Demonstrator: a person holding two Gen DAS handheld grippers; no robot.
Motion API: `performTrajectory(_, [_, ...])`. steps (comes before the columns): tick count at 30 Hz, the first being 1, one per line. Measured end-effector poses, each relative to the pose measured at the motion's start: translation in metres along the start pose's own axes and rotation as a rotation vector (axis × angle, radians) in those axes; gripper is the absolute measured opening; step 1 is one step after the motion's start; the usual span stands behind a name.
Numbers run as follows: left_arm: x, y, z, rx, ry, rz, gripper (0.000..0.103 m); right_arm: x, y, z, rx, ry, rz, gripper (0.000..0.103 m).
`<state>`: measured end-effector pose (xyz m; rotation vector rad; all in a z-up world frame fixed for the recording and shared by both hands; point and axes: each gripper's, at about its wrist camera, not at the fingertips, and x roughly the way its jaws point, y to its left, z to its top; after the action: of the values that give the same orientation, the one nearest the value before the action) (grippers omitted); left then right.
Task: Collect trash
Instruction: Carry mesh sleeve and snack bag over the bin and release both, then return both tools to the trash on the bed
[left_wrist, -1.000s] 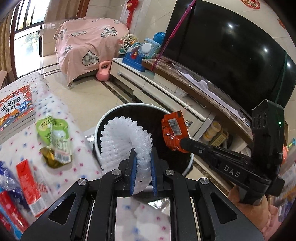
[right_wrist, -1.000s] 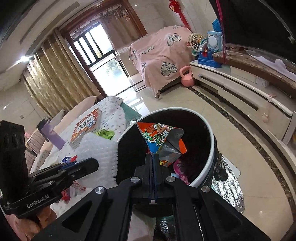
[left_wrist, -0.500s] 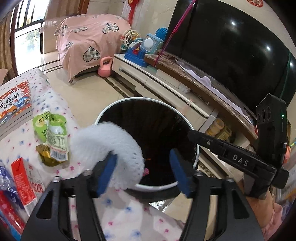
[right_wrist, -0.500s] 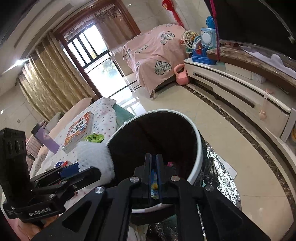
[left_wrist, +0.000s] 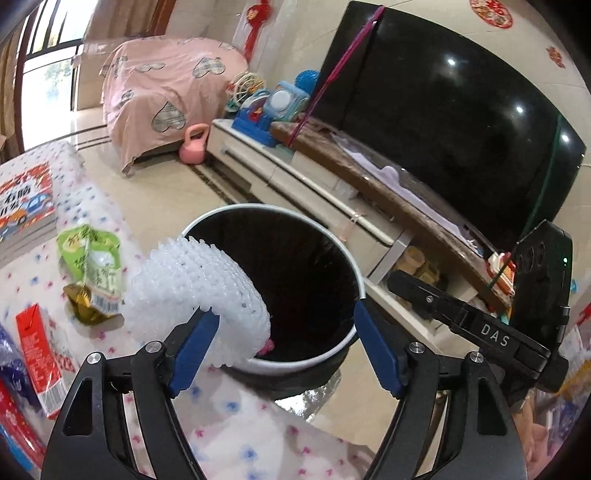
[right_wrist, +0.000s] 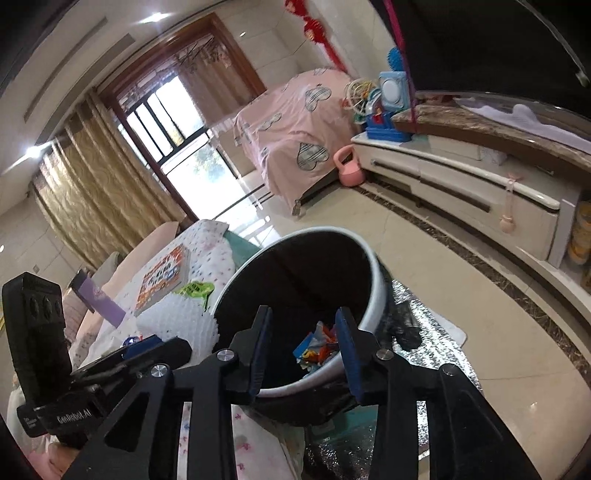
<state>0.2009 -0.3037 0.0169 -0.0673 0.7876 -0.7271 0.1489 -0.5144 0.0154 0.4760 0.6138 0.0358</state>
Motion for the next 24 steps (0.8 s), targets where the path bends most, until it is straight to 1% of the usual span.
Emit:
performTrajectory(3, [0.005, -0.006, 0.005, 0.01, -0.004, -0.039, 0.077, -0.014, -0.008, 0.001, 0.023, -0.038, -0.023, 0.038])
performTrajectory(4, [0.01, -0.008, 0.006, 0.018, 0.001, -0.05, 0.079, -0.016, -0.011, 0.002, 0.029, -0.045, -0.028, 0.038])
performTrajectory(5, [0.017, -0.009, 0.007, 0.028, 0.019, -0.061, 0.082, -0.019, -0.015, 0.002, 0.037, -0.052, -0.036, 0.038])
performTrajectory(6, [0.024, -0.009, 0.007, 0.031, 0.031, -0.05, 0.082, -0.021, -0.018, 0.002, 0.045, -0.058, -0.043, 0.038])
performTrajectory(7, [0.033, -0.006, 0.005, 0.024, 0.042, -0.03, 0.082, -0.022, -0.02, 0.002, 0.052, -0.061, -0.046, 0.038])
performTrajectory(8, [0.038, -0.004, 0.004, 0.014, 0.059, -0.03, 0.082, -0.023, -0.023, 0.002, 0.059, -0.062, -0.049, 0.038])
performTrajectory(11, [0.047, 0.007, -0.007, -0.047, 0.119, -0.054, 0.082, -0.022, -0.024, -0.002, 0.065, -0.052, -0.046, 0.038])
performTrajectory(13, [0.042, 0.012, -0.014, -0.053, 0.125, -0.066, 0.082, -0.021, -0.024, -0.005, 0.062, -0.044, -0.043, 0.038])
performTrajectory(14, [0.035, 0.012, -0.017, -0.041, 0.112, -0.071, 0.082, -0.021, -0.023, -0.007, 0.06, -0.041, -0.042, 0.038])
performTrajectory(16, [0.024, 0.012, -0.023, -0.023, 0.109, -0.058, 0.083, -0.021, -0.023, -0.008, 0.063, -0.041, -0.04, 0.038])
performTrajectory(20, [0.003, 0.018, -0.031, -0.04, 0.102, -0.067, 0.083, -0.023, -0.022, -0.011, 0.076, -0.049, -0.023, 0.038])
performTrajectory(22, [-0.011, 0.022, -0.037, -0.048, 0.085, -0.056, 0.083, -0.023, -0.019, -0.012, 0.075, -0.051, -0.016, 0.038])
performTrajectory(24, [-0.025, 0.025, -0.044, -0.054, 0.067, -0.029, 0.083, -0.024, -0.014, -0.014, 0.071, -0.05, -0.001, 0.038])
